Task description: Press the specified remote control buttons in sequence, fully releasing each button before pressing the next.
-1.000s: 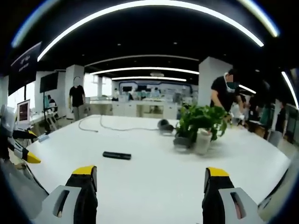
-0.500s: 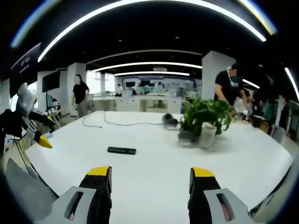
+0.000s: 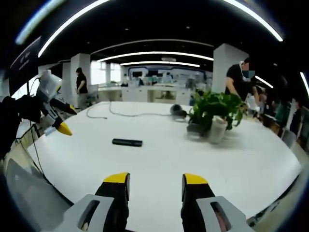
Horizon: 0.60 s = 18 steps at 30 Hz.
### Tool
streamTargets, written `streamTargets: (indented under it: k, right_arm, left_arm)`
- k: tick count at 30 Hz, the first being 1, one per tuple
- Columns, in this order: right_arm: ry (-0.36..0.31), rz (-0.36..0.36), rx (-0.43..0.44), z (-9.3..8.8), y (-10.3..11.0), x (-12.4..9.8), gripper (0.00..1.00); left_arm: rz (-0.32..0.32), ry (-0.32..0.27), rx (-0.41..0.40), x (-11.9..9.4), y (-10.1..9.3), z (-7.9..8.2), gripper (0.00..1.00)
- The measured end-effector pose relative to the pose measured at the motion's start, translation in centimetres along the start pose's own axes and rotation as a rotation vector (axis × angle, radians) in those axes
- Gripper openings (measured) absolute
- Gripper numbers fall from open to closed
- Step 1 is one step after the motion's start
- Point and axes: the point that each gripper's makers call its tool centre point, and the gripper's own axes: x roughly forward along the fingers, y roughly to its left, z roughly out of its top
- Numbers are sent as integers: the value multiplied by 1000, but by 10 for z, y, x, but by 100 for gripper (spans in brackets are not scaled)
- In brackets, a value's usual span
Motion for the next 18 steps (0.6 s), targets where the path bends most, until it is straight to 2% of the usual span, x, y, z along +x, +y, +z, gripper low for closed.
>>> streamTargets:
  k: [7,9,15,18]
  right_arm:
    - [53,2,-2,-10,0,2,24]
    - [103,-7,-5,-17,-1,2,18]
    - [163,-45,-23,-28,-8,3,0]
    - [193,-55,-34,-33,-10,5,0]
  left_arm:
    - [-50,32,78,25,8,12,79]
    - [-65,45,104,33,11,14,78]
    - [-115,87,172,56,15,18,75]
    - [-141,115,202,69,17,18,71]
